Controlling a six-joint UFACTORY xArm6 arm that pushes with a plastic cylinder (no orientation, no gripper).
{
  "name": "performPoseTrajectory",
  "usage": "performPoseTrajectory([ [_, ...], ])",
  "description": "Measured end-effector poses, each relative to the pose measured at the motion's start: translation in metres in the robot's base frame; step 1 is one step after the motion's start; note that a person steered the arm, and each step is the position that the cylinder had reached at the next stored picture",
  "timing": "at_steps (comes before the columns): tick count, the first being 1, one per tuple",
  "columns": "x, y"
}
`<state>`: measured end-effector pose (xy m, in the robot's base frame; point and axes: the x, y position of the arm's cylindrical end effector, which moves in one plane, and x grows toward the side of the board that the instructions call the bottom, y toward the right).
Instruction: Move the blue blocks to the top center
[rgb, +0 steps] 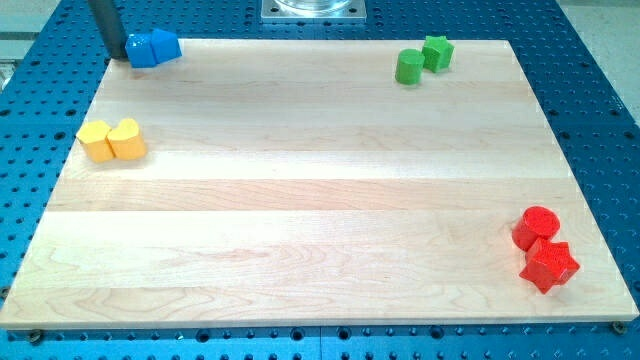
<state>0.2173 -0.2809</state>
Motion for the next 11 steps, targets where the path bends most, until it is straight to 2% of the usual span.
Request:
performPoseTrajectory([
  [3,-0.002,0.055],
  [6,0.024,0.114],
  [7,0.01,0.13],
  [11,-0.018,0.287],
])
